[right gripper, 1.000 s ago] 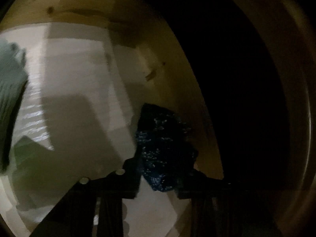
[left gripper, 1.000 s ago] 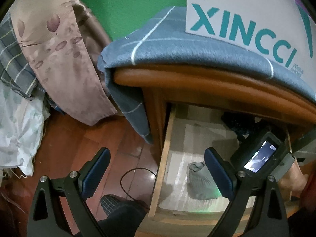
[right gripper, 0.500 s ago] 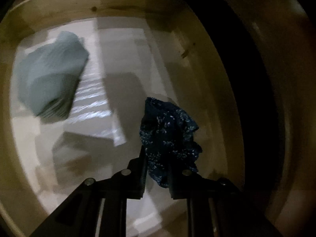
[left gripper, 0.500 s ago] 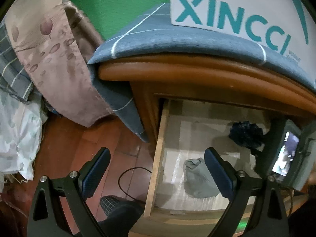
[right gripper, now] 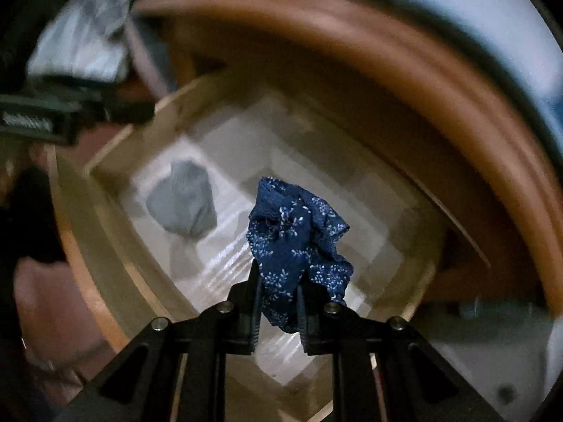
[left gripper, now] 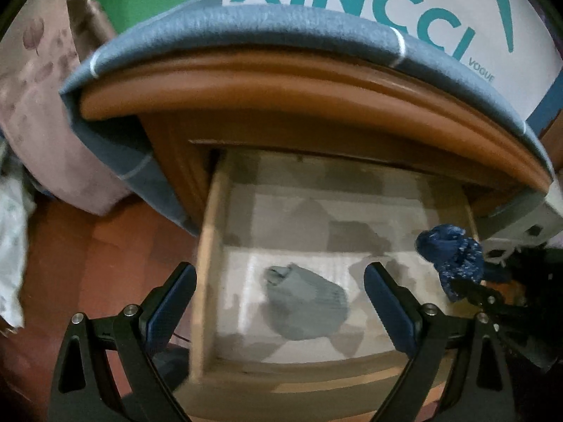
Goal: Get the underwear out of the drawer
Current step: 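Grasp the dark navy patterned sock with the right tool, then lower the left tool to grasp the grey sock while the right holds the navy sock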
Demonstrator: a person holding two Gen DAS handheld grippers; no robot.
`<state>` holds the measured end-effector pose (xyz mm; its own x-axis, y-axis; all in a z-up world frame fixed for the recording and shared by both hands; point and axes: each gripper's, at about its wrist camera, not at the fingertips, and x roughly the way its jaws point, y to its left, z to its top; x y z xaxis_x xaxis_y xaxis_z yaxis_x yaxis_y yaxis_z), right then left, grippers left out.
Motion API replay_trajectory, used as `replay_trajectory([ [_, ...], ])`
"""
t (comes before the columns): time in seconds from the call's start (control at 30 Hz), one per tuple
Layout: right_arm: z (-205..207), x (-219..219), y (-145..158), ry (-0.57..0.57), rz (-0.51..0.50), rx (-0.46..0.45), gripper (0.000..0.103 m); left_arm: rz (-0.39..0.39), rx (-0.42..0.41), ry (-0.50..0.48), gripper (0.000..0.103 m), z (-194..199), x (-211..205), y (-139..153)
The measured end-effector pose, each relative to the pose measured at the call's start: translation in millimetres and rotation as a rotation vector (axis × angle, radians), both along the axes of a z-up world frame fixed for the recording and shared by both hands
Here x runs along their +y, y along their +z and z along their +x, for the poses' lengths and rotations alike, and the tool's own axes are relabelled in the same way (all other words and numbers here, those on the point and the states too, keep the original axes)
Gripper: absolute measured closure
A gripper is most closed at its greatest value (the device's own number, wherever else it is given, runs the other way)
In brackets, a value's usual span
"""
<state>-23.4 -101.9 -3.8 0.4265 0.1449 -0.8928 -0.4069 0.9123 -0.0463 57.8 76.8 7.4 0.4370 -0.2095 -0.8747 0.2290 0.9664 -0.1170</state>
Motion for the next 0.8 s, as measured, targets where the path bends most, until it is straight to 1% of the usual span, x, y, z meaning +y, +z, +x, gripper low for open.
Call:
replay_trajectory([
  [0.03,-0.9,-5.4,1.1,-0.033,0.043,-0.008,0.087,-0.016,0.01,-0.001,0.007,-0.3,0.3,-0.5],
  [0.07,0.0,-11.3,2.2,-0.09,0.108,-0.023,0.087,-0.044,0.033,-0.007,0.007,-0.5,-0.6,-2.1],
  [0.13,-3.5,-23.0,4.4,-0.149,0.18,-0.043,0.087,-0.083,0.071,-0.014,0.003,-1.5,-2.7,-5.8],
  [0.17,-3.3,-32.8,1.9,-0.183,0.229,-0.059,0.087,-0.094,0.097,-0.014,0.003,-0.8,-5.1,-8.8],
  [0.2,-2.8,-36.7,0.6,-0.198,0.254,-0.064,0.087,-0.097,0.121,-0.018,0.003,-0.7,-8.6,-11.6],
  [0.37,-5.8,-50.7,-0.5,-0.216,0.316,-0.083,0.087,-0.103,0.264,-0.022,0.001,1.1,-26.6,-33.3],
  [0.43,-9.1,-52.4,-0.8,-0.21,0.335,-0.085,0.087,-0.111,0.342,0.007,0.001,4.1,-29.0,-47.5],
  [0.47,-10.4,-51.9,-1.2,-0.209,0.338,-0.08,0.087,-0.11,0.392,0.036,0.001,6.2,-29.9,-55.9],
  [0.5,-11.1,-50.7,-2.7,-0.207,0.34,-0.075,0.087,-0.11,0.42,0.055,0.001,7.4,-29.9,-61.2],
  [0.53,-11.3,-49.4,-4.6,-0.2,0.345,-0.069,0.087,-0.098,0.439,0.071,0.001,9.0,-30.8,-65.7],
  [0.57,-14.7,-50.9,-0.1,-0.191,0.347,-0.067,0.087,-0.073,0.451,0.089,0.001,10.7,-32.0,-69.5],
  [0.63,-17.5,-47.9,1.9,-0.17,0.35,-0.074,0.087,-0.048,0.458,0.1,0.001,14.1,-36.1,-73.3],
  [0.73,-19.2,-49.8,3.6,-0.165,0.365,-0.08,0.087,-0.058,0.496,0.117,0.001,20.9,-43.3,-79.5],
  [0.8,-21.1,-53.6,7.2,-0.171,0.373,-0.092,0.087,-0.035,0.514,0.12,0.001,25.3,-48.9,-84.4],
])
